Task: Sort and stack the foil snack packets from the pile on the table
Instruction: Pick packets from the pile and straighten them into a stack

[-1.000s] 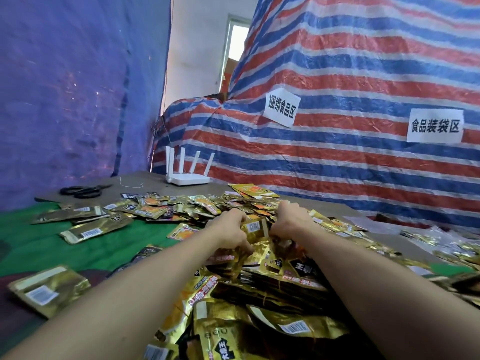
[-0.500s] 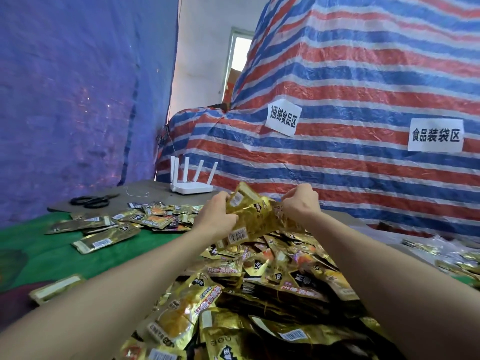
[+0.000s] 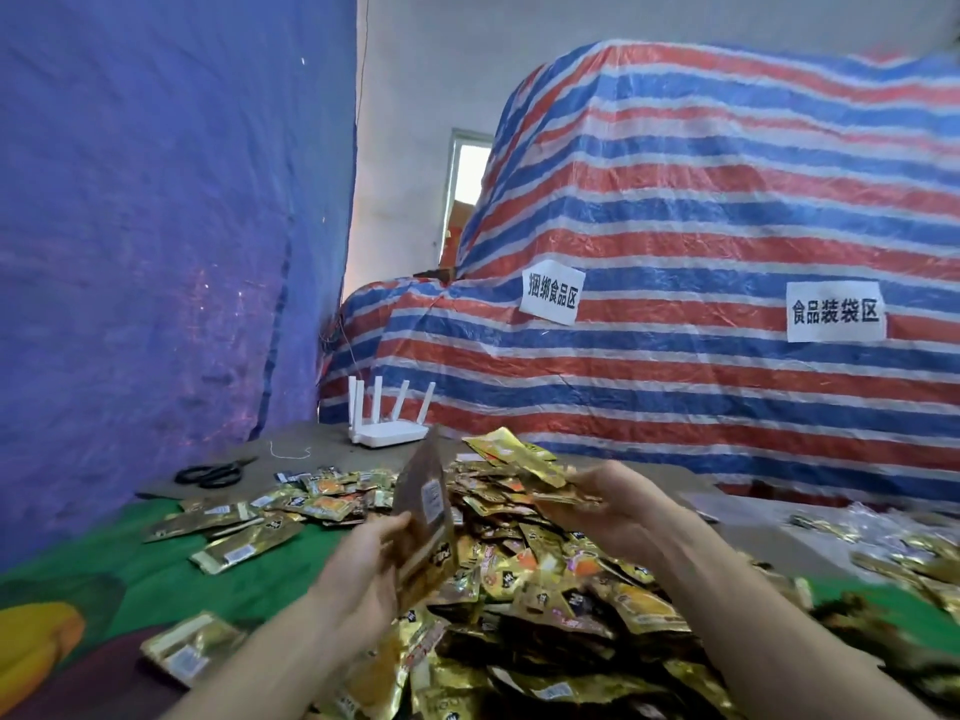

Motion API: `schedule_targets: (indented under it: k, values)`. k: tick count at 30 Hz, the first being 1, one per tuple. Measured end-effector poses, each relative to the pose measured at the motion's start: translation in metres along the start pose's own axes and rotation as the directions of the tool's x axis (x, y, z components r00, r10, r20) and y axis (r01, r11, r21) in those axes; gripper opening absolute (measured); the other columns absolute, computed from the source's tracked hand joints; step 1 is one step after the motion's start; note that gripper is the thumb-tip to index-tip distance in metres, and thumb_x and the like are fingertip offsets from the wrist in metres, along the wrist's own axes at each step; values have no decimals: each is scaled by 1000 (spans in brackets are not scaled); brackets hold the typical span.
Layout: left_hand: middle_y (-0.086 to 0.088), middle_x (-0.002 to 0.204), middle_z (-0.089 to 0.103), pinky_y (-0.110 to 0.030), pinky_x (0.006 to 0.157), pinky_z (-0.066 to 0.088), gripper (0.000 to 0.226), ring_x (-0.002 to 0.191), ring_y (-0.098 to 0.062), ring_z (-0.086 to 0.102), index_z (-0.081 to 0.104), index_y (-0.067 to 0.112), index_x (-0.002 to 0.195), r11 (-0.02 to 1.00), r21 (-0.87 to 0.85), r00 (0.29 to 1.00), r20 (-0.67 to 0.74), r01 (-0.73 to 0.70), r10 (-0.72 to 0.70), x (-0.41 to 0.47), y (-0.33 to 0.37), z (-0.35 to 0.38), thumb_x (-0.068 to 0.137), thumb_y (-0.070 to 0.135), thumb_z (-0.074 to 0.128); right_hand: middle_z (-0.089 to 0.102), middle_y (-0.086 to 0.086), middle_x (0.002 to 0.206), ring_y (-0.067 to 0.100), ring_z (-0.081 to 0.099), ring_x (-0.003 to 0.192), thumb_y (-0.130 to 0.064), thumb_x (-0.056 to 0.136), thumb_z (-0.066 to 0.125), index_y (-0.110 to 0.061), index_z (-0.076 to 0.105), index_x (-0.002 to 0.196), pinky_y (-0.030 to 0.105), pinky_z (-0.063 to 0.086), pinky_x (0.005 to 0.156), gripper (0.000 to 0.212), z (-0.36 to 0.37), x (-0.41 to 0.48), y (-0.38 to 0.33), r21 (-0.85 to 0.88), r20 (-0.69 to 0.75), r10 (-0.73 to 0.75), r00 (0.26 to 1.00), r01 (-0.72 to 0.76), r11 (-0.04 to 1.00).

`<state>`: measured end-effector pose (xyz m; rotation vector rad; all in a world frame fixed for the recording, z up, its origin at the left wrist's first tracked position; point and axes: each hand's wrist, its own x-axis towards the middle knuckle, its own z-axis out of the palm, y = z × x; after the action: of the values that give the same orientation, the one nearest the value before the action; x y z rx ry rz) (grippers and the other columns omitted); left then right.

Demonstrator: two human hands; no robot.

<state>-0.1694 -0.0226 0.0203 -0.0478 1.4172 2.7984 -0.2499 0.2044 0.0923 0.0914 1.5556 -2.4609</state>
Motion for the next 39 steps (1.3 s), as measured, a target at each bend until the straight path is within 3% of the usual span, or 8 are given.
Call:
schedule_targets:
  k: [6,10,19,25,28,31,34,39]
  values:
    - [-21,102,72,-50,62,60,31,83,-34,72,64,1,117,962,-264,993,113,69,-41,-45,-21,6,103,20,43,65,23,105,25,59,78,12,97,38,4,58,110,29,49,64,25,10,-73,50,-147,16,-82,997,83,986]
    - [-27,107,72,-53,60,60,31,86,-39,74,59,-4,123,975,-221,999,50,-3,14,-60,-41,12,105,13,40,73,12,105,29,73,94,5,95,55,-17,64,111,51,60,85,29,10,-113,92,-415,22,-330,944,310,856]
    - [-14,91,77,-46,61,59,19,78,-32,75,53,19,114,962,88,957,-115,-257,267,-67,-62,9,99,8,52,74,-5,109,16,71,103,-3,100,57,-27,63,120,41,59,89,32,7,-140,133,-549,365,-532,764,638,540]
    - [-15,105,75,-35,68,60,22,94,-28,74,58,11,118,944,153,956,42,-294,291,-81,-71,16,101,1,47,77,5,98,19,74,89,16,90,46,-15,70,105,30,61,69,42,1,-144,137,-382,201,-528,825,562,733]
    - [-4,105,74,-33,71,60,26,95,-19,73,57,21,117,877,310,929,78,-367,361,-87,-79,19,102,2,48,77,13,93,24,74,80,-3,99,36,-20,76,94,36,61,61,44,1,-144,136,-171,118,-444,888,459,872]
    - [0,111,72,-33,80,59,38,105,-16,69,51,29,126,804,411,903,208,-430,377,-94,-87,23,93,9,53,77,6,96,20,75,87,-38,107,38,-24,74,97,36,62,69,41,7,-144,140,-257,101,-520,848,527,810]
    - [-1,109,73,-38,80,60,58,104,-21,70,42,32,129,869,337,922,268,-363,281,-97,-93,26,78,9,57,76,4,98,22,74,91,-25,102,52,-23,67,105,35,62,72,15,8,-143,148,-339,118,-591,798,591,732]
    - [3,110,73,-30,78,59,71,100,-14,72,40,41,129,773,453,895,230,-445,381,-100,-99,26,76,9,76,75,2,96,19,73,90,-59,86,60,-28,68,99,40,63,76,35,7,-151,145,-352,148,-659,738,662,662]
